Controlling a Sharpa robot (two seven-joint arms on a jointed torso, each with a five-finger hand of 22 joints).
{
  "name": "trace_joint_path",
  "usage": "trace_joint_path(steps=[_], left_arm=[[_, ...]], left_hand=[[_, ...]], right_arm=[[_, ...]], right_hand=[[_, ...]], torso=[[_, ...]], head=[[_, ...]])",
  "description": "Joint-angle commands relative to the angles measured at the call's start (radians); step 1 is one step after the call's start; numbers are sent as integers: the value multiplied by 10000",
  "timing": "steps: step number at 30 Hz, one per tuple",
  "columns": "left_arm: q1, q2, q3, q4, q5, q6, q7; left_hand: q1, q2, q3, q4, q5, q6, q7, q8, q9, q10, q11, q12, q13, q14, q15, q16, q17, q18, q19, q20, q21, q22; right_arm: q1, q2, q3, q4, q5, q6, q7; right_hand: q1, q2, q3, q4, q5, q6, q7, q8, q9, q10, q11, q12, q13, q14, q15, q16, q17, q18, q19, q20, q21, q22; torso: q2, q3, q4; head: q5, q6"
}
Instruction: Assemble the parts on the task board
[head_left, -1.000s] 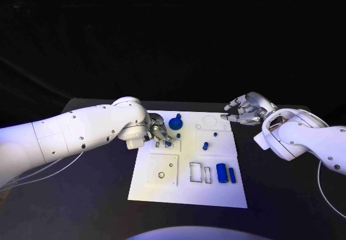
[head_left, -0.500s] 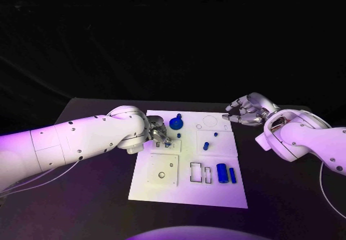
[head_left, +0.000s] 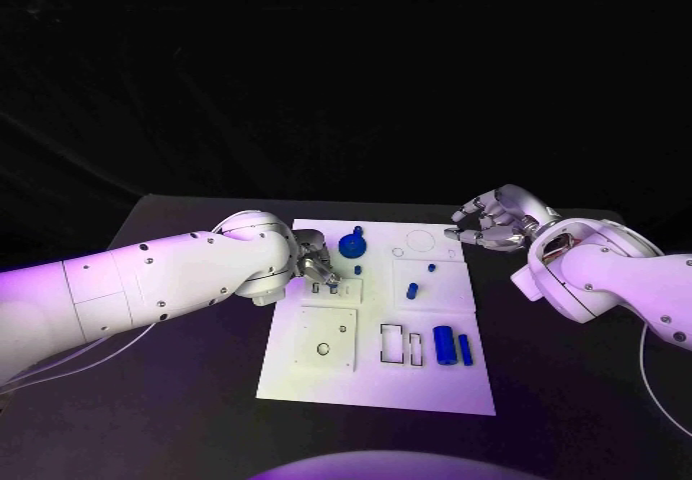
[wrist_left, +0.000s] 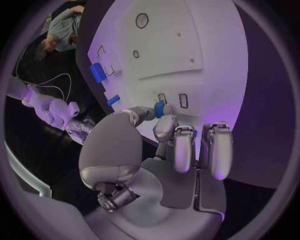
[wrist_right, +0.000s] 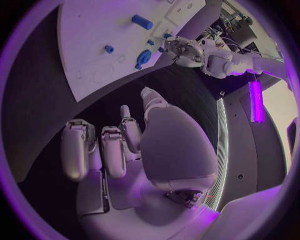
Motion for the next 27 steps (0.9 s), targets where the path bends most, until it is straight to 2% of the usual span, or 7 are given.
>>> trace_joint_path(steps=[1,9,11,18,27], left_arm=[[-3,46,6,-9,12,474,-265],[-4,90,7,-24,108,762,-413],[-4,105,7,-30,117,796,-434],[-4,175,7,-54,128,847,-461],[-4,230,5,-84,130,943,-469]], left_hand=[[3,9,1960,-2032,42,217,-139,54,5,75,17,44,-8,1056,-59,36,2634,-193,774,-80,46,2320],[-37,0,1953,-2013,32,240,-144,61,6,76,20,19,-36,1056,-59,36,2634,-193,774,-82,45,2320],[-61,-10,1945,-2003,20,252,-147,66,9,81,19,11,-44,1056,-59,36,2634,-191,769,-83,40,2314],[-89,-19,1935,-1995,-16,267,-155,75,14,88,16,-3,-60,1056,-60,36,2634,-193,773,-84,45,2321],[-136,-32,1915,-1981,-113,285,-170,90,28,108,7,-24,-83,1056,-66,36,2634,-192,771,-89,42,2319]], right_arm=[[-8,5,0,9,-94,71,40],[-9,8,0,9,-94,61,39],[-9,7,0,13,-94,46,37],[-10,6,0,17,-94,30,25],[-11,-4,0,28,-94,33,18]], right_hand=[[-84,-3,54,-14,31,44,-30,41,8,-12,-29,-39,-8,819,-74,-36,1688,72,-30,-4,-35,1345],[-84,-3,54,-14,31,44,-30,41,8,-12,-29,-39,-8,819,-74,-36,1688,72,-30,-4,-35,1345],[-98,-6,61,-19,39,41,-31,43,11,-20,-29,-49,-19,818,-74,-40,1681,74,-34,-5,-44,1340],[-98,-6,61,-19,39,41,-31,43,11,-20,-29,-49,-19,818,-74,-40,1681,74,-34,-5,-44,1340],[-103,-8,65,-21,42,39,-31,44,12,-20,-30,-48,-18,820,-75,-37,1689,75,-37,-6,-51,1336]], torso=[[-6,-5,7],[-9,-7,11],[-12,-3,4],[-7,-14,13],[-10,0,0]], head=[[-4,-21],[2,-50],[69,-82],[47,-92],[48,-113]])
